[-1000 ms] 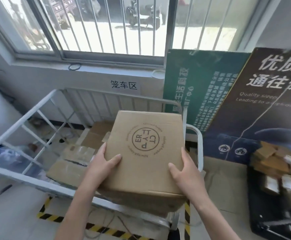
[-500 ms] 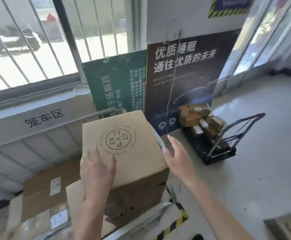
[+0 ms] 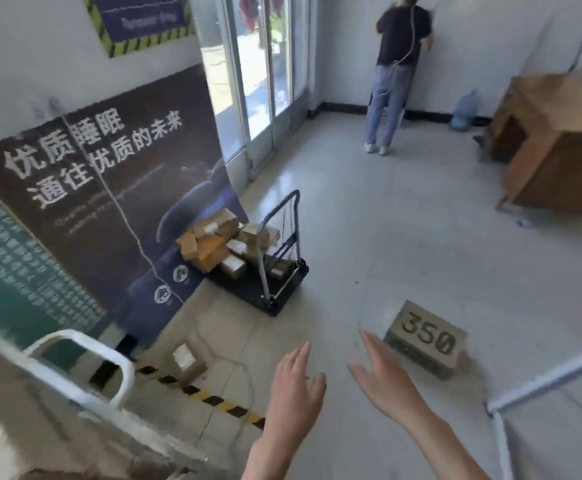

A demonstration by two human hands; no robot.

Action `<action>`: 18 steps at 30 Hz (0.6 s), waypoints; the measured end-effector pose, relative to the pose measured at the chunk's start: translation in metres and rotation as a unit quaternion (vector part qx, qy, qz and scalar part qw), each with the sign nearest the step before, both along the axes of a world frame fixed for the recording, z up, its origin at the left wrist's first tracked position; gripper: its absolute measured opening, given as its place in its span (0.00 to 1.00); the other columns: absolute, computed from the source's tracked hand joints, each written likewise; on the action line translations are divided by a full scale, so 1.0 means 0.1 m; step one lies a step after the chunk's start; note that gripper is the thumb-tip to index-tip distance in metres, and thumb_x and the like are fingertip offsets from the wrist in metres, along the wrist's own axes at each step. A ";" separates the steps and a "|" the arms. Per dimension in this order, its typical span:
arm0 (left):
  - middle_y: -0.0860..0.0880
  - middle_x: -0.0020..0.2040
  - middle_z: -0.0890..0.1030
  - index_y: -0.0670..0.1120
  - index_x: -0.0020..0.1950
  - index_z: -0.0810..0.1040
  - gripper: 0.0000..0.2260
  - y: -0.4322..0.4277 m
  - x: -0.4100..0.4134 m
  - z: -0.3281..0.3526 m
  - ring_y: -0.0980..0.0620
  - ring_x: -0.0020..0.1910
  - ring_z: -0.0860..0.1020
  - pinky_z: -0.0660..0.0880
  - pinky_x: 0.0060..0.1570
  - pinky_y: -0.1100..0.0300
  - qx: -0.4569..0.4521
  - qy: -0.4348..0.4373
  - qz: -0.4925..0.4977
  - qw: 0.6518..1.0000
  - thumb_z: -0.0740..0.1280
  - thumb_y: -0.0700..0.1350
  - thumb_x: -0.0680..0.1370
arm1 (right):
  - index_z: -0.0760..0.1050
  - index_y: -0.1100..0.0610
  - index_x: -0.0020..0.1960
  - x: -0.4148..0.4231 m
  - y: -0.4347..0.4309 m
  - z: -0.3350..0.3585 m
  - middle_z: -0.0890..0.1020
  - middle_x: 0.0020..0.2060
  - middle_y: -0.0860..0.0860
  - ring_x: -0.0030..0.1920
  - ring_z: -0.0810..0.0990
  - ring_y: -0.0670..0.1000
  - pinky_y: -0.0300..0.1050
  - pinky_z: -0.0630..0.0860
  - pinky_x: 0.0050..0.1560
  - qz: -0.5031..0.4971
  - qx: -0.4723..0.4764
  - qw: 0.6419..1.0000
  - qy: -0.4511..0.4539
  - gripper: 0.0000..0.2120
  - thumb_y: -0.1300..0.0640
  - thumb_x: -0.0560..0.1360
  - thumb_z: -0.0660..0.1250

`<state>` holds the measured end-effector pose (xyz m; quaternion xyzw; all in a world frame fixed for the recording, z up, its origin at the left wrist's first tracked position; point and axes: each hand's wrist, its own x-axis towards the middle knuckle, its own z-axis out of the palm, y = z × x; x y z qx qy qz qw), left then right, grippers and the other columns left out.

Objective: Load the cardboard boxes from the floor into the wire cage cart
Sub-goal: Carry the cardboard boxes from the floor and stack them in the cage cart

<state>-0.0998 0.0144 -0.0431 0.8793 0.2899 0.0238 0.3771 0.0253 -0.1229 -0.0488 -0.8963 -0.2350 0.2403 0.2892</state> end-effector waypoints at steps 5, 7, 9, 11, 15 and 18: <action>0.53 0.76 0.64 0.50 0.78 0.61 0.25 -0.90 1.06 -0.26 0.55 0.75 0.59 0.56 0.73 0.60 -0.067 0.034 -0.133 0.988 0.59 0.54 0.81 | 0.44 0.51 0.81 0.70 -1.15 -0.30 0.49 0.80 0.51 0.80 0.48 0.52 0.49 0.51 0.76 -0.135 -0.052 0.987 0.067 0.34 0.43 0.81 0.56; 0.55 0.75 0.64 0.52 0.77 0.62 0.24 -1.16 1.35 -0.31 0.56 0.75 0.60 0.57 0.72 0.60 -0.087 0.044 -0.173 0.980 0.59 0.54 0.81 | 0.44 0.49 0.81 0.87 -1.45 -0.39 0.49 0.81 0.48 0.79 0.49 0.51 0.51 0.52 0.77 -0.187 -0.040 0.977 0.097 0.35 0.42 0.80 0.56; 0.56 0.75 0.65 0.53 0.76 0.63 0.24 -1.32 1.64 -0.39 0.57 0.74 0.61 0.58 0.71 0.60 -0.090 0.063 -0.201 0.973 0.59 0.55 0.81 | 0.43 0.47 0.81 1.03 -1.64 -0.46 0.48 0.80 0.45 0.79 0.49 0.50 0.56 0.52 0.77 -0.226 -0.039 0.965 0.124 0.36 0.40 0.79 0.56; 0.56 0.74 0.66 0.54 0.76 0.63 0.24 -1.41 1.93 -0.49 0.56 0.74 0.62 0.59 0.72 0.59 -0.094 0.084 -0.223 0.967 0.59 0.55 0.81 | 0.43 0.45 0.81 1.21 -1.76 -0.54 0.47 0.80 0.43 0.79 0.49 0.49 0.62 0.54 0.75 -0.253 -0.043 0.955 0.145 0.36 0.39 0.78 0.55; 0.55 0.73 0.68 0.53 0.76 0.64 0.24 -1.43 2.56 -0.74 0.55 0.72 0.65 0.64 0.70 0.57 -0.107 0.115 -0.236 0.959 0.60 0.55 0.80 | 0.44 0.45 0.81 1.63 -1.87 -0.74 0.48 0.80 0.43 0.79 0.49 0.48 0.60 0.52 0.77 -0.283 -0.019 0.944 0.169 0.36 0.39 0.79 0.56; 0.54 0.70 0.72 0.51 0.75 0.67 0.23 -1.37 3.17 -0.98 0.53 0.70 0.68 0.67 0.68 0.54 -0.122 0.126 -0.234 0.956 0.62 0.52 0.80 | 0.46 0.45 0.81 2.08 -1.85 -0.97 0.50 0.80 0.44 0.79 0.50 0.47 0.53 0.52 0.77 -0.307 -0.009 0.933 0.188 0.35 0.40 0.79 0.57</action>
